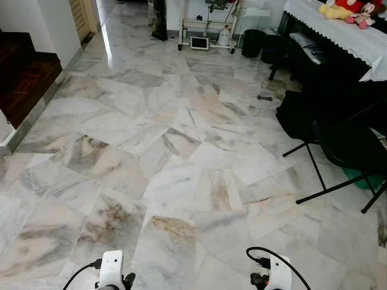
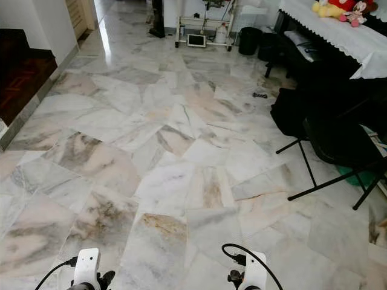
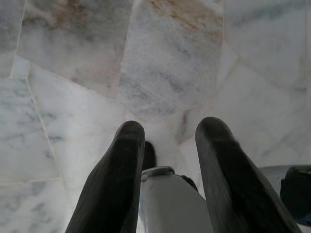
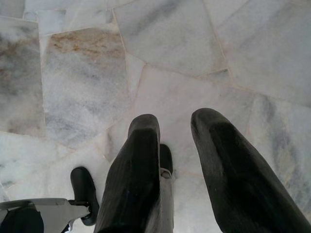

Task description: Setting the table

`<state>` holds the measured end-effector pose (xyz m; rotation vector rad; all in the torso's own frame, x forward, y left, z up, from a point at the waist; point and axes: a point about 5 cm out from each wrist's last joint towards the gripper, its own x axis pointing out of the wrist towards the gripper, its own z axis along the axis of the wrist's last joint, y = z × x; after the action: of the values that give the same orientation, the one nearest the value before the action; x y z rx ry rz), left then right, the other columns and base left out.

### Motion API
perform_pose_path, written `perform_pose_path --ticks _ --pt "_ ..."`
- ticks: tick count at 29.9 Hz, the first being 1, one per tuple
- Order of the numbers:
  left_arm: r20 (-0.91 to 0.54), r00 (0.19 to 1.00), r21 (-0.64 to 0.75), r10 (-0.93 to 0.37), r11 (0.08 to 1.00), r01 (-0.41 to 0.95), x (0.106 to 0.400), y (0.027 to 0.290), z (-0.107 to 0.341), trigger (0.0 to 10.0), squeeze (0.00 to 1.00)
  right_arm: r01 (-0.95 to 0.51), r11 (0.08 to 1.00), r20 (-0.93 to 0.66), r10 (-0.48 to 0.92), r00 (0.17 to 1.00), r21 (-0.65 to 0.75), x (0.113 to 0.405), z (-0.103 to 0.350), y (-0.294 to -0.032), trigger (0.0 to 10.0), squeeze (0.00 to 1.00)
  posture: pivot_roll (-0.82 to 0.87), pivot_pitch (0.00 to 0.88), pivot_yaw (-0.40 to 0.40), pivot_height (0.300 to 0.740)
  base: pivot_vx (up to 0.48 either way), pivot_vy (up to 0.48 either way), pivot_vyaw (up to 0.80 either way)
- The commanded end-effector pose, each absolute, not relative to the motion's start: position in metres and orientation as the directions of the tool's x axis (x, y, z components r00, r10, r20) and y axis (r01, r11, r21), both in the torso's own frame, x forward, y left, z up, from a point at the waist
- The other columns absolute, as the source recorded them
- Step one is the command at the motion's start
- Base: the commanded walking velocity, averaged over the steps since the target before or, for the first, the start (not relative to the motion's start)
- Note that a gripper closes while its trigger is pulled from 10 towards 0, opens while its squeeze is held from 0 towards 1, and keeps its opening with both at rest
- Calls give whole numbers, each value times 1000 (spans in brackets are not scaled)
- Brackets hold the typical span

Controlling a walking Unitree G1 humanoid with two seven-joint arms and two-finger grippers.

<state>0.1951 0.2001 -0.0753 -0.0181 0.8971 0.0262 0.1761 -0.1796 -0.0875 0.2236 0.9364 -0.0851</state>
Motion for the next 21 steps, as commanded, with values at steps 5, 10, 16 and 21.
perform_pose_path --ticks 5,10,16,21 --pt "-788 615 12 -5 1000 23 197 202 -74 10000 0 212 964 -807 6 591 163 176 -88 -179 10000 0 128 0 -60 740 0 0 0" --pt "-783 622 20 2 1000 23 201 207 -71 10000 0 223 960 -806 4 592 169 175 -88 -178 10000 0 125 0 -48 740 0 0 0" --pt "-781 625 25 1 999 30 202 207 -70 10000 0 232 959 -810 -2 586 165 170 -90 -180 10000 0 119 0 -56 740 0 0 0" --pt "-776 631 12 -7 1000 26 204 200 -71 10000 0 204 968 -801 -5 599 146 172 -88 -186 10000 0 71 0 -96 740 0 0 0"
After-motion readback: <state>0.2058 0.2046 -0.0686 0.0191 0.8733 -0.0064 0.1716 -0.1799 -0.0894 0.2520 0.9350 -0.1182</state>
